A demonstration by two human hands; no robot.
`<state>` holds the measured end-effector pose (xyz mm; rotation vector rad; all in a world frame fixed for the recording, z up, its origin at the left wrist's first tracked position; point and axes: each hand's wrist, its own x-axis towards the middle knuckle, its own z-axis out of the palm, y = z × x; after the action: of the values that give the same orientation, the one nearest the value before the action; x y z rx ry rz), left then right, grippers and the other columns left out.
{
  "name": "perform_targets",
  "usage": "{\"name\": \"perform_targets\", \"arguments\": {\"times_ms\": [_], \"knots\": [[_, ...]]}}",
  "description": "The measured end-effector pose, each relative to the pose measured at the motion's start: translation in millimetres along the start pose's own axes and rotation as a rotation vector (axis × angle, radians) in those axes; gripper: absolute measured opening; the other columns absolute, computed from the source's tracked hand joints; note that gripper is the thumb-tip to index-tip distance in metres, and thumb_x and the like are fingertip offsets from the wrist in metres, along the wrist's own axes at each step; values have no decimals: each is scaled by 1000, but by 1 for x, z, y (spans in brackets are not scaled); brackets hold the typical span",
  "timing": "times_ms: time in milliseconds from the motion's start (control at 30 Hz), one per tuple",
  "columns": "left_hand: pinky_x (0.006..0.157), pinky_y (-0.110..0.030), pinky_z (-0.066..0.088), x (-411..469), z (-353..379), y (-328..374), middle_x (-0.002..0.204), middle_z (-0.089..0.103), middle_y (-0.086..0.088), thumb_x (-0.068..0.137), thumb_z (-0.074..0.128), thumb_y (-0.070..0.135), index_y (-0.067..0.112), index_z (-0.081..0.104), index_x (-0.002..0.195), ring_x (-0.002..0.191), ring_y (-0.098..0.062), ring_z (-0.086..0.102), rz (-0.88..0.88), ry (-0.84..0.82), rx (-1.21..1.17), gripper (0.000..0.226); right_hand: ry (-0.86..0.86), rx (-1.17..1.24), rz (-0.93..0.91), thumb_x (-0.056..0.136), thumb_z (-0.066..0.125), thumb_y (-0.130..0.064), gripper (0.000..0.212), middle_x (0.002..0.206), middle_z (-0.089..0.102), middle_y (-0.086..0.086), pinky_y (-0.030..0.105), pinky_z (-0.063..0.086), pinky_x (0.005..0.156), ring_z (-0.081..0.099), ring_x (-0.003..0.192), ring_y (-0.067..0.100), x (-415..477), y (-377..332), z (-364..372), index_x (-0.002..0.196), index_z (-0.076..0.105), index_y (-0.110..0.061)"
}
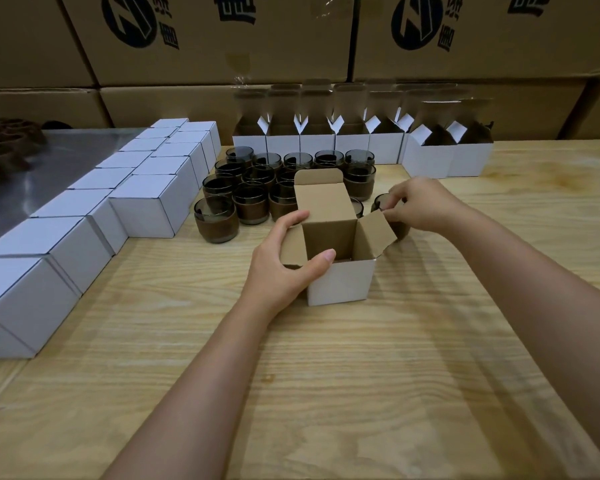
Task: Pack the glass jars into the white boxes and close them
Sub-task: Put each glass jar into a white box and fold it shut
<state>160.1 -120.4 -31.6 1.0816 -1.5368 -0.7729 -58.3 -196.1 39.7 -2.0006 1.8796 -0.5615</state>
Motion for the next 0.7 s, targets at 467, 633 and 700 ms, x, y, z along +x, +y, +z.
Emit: {"name": "perform_targets", "arguments": {"times_ms": [467, 633, 700], "knots": [[76, -1, 41, 1, -2, -3, 122, 54, 27, 63, 69, 57, 33, 52, 131, 107, 14, 52, 22, -6, 32, 73, -178, 78, -248, 74, 76, -33, 36, 99, 60, -17, 24, 43, 66, 56, 90, 5, -32, -69, -76, 105, 58, -38], [77, -8, 48, 1, -3, -4, 118, 56, 28, 62, 71, 58, 40, 51, 128, 105, 10, 55, 3, -17, 23, 71, -287, 69, -270, 74, 78, -33, 49, 110, 60, -9, 29, 48, 76, 57, 98, 12, -37, -83, -44, 117, 56, -33], [77, -8, 47, 2, -3, -4, 114, 57, 32, 62, 72, 57, 45, 50, 123, 106, 10, 55, 7, -19, 22, 66, -325, 73, -254, 75, 78, -33, 53, 115, 59, -7, 27, 45, 75, 55, 104, 15, -38, -84, -34, 123, 55, -30]]}}
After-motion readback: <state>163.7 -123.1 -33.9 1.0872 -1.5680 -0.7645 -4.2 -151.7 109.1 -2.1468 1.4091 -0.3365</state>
